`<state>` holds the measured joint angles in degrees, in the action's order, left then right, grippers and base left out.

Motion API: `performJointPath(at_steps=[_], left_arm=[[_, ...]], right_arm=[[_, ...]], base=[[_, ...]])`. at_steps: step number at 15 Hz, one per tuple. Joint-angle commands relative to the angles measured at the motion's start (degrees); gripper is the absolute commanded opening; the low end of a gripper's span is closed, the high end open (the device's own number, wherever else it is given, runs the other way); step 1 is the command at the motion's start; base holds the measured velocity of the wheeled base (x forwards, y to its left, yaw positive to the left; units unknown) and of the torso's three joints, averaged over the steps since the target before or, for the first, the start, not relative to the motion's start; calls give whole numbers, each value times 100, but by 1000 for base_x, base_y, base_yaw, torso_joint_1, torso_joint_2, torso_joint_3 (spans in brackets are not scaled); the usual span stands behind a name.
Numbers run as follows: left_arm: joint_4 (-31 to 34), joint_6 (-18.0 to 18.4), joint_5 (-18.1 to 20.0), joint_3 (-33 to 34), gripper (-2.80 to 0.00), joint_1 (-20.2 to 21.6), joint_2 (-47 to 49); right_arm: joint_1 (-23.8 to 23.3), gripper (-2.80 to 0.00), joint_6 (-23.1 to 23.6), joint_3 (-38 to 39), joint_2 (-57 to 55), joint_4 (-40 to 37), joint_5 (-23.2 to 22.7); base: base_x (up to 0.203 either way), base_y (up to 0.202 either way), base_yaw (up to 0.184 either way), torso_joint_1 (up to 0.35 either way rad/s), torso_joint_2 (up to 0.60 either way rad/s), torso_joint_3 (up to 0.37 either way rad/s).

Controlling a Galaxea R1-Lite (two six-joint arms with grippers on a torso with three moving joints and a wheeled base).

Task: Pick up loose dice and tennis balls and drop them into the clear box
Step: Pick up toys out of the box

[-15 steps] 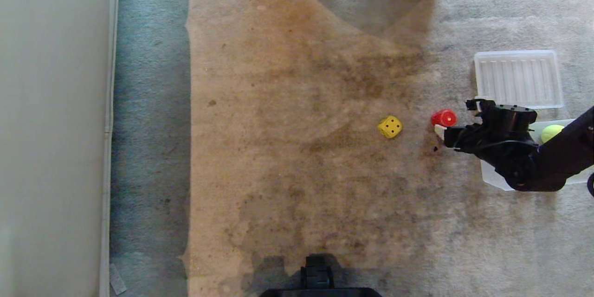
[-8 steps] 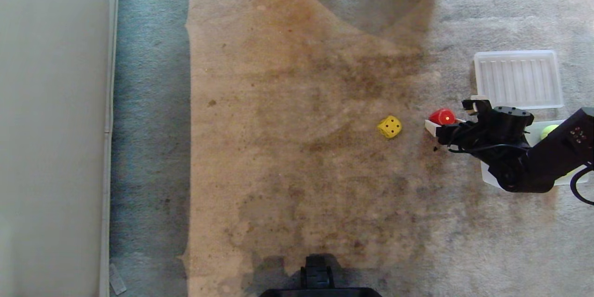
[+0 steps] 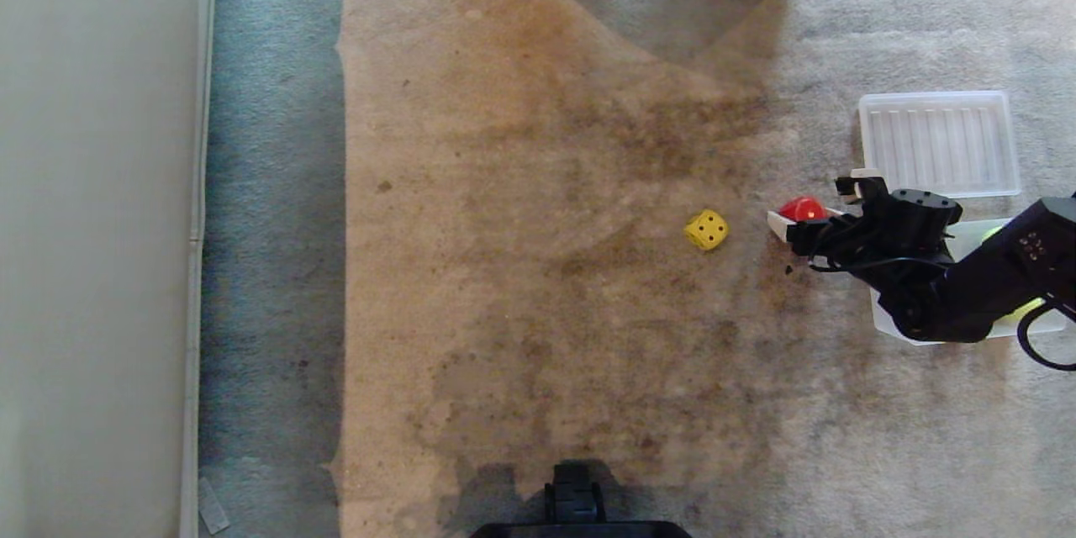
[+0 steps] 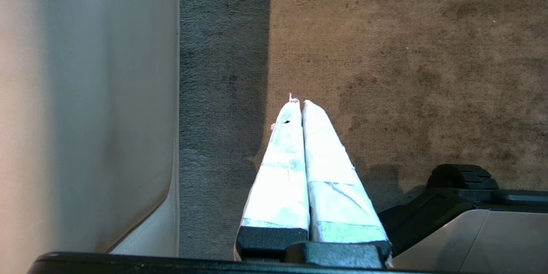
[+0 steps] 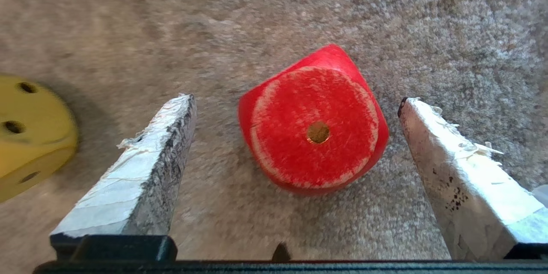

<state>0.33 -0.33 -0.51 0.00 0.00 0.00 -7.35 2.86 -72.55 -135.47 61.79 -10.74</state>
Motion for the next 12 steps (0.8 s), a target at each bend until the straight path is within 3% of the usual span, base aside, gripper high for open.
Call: performJointPath(at_steps=[1, 3, 4, 12], left_arm=[[2, -2, -2, 0, -280, 0, 0], [2, -2, -2, 0, -280, 0, 0], [2, -2, -2, 0, -280, 0, 0], [2, -2, -2, 0, -280, 0, 0]], right_arm=[[-3, 0, 7, -112, -142, 39, -1], [-11, 0, 12, -275, -259, 88, 31], [-12, -280, 12, -320, -301, 104, 37], [-38, -280, 241, -370, -364, 204, 37]], base=[[0, 0, 0, 0, 0, 0], [0, 0, 0, 0, 0, 0], [0, 0, 0, 0, 0, 0], [0, 0, 0, 0, 0, 0]])
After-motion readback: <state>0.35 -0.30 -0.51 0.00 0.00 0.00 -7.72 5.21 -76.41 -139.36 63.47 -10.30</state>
